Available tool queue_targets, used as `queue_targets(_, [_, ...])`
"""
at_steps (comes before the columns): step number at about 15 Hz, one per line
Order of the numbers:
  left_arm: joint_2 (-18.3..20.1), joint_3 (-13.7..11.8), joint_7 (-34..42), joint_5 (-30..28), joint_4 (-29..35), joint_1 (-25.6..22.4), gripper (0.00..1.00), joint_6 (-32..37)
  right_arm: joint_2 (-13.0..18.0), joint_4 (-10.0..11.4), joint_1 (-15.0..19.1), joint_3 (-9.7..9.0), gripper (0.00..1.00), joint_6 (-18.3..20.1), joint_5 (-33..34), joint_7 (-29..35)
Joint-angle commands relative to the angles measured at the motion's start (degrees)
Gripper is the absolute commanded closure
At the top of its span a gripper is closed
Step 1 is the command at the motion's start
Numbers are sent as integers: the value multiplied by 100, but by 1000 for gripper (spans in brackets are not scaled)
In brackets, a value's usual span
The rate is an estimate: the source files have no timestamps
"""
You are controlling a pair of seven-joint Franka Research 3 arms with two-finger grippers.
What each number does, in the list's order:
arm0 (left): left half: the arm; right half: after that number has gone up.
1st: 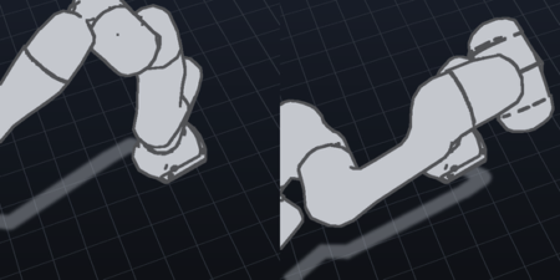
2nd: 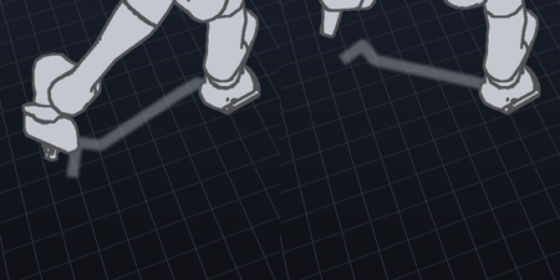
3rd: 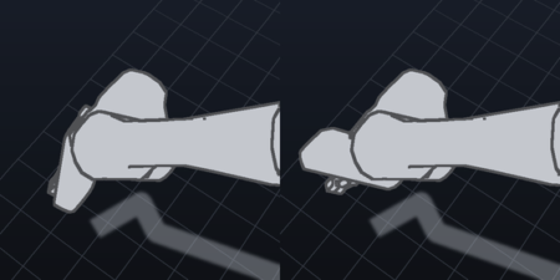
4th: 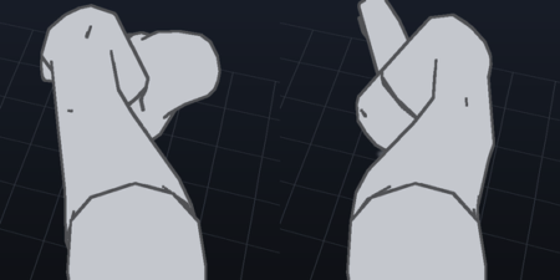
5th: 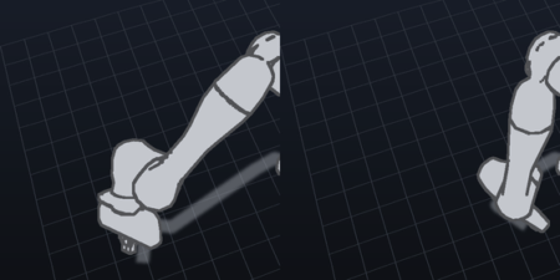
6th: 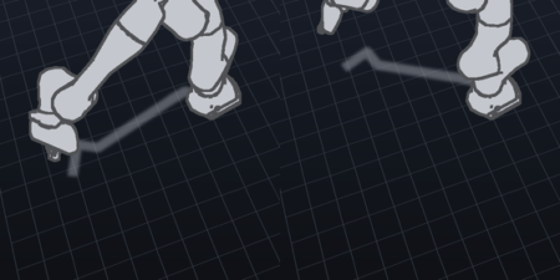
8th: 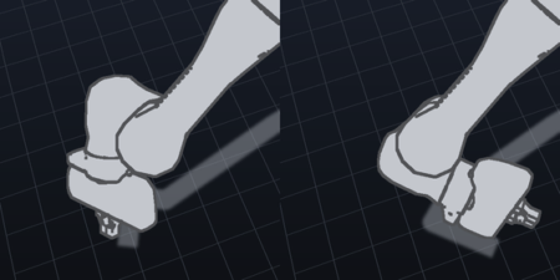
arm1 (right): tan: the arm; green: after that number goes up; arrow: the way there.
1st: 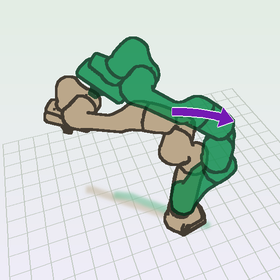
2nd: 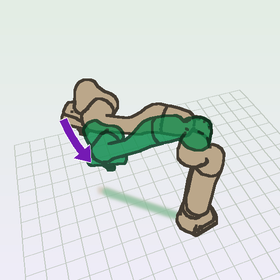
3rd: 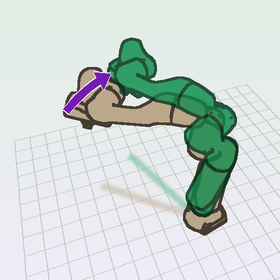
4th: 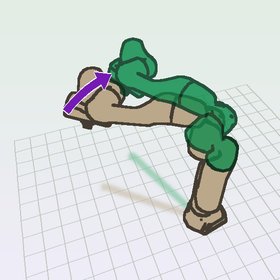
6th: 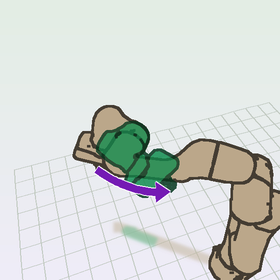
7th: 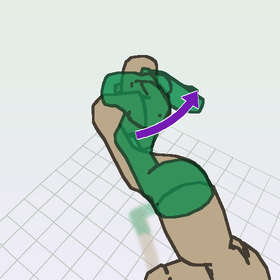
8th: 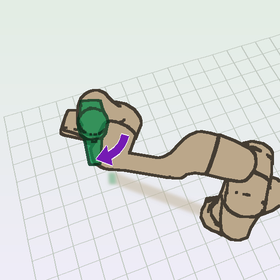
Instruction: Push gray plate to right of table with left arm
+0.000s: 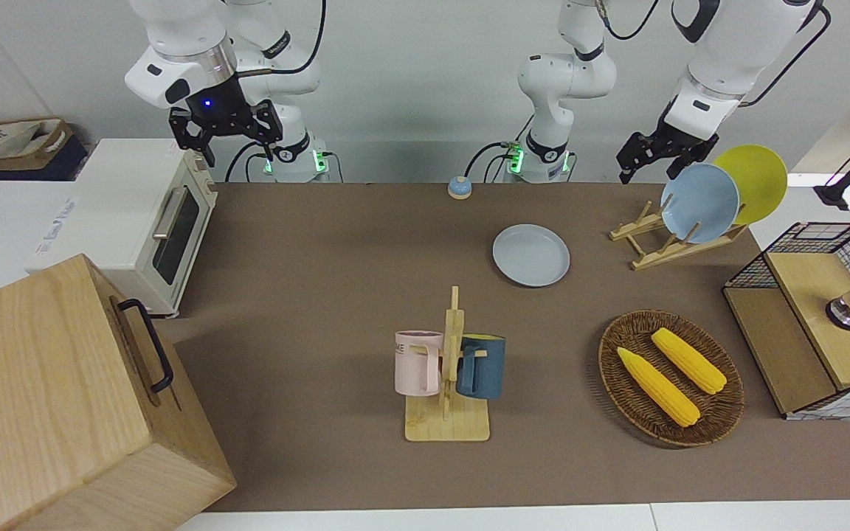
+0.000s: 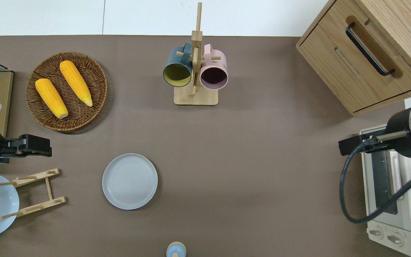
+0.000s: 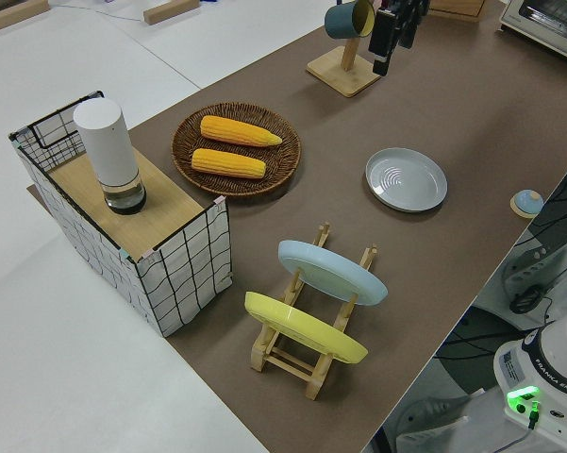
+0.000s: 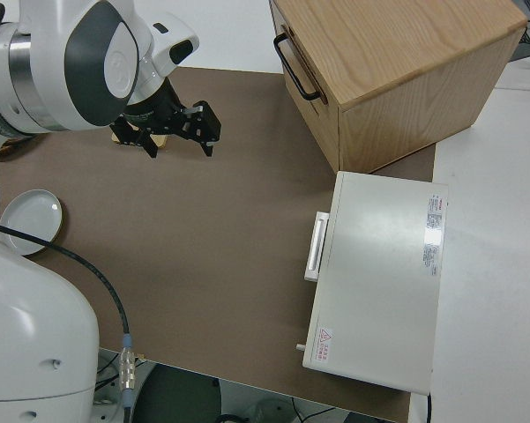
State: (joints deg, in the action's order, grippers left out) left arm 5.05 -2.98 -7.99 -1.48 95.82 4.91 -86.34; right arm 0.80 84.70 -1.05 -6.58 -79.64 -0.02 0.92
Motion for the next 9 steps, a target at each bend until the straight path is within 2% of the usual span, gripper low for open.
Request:
queue_targets(1, [-57,-61,-53,51,-116,-25,0,3,17,-50,114,-98,17,89,-33,75])
queue_targets(9, [-39,-167,-1,60,-90,-25,0,82,17,-50,114,-98,17,89,-33,75])
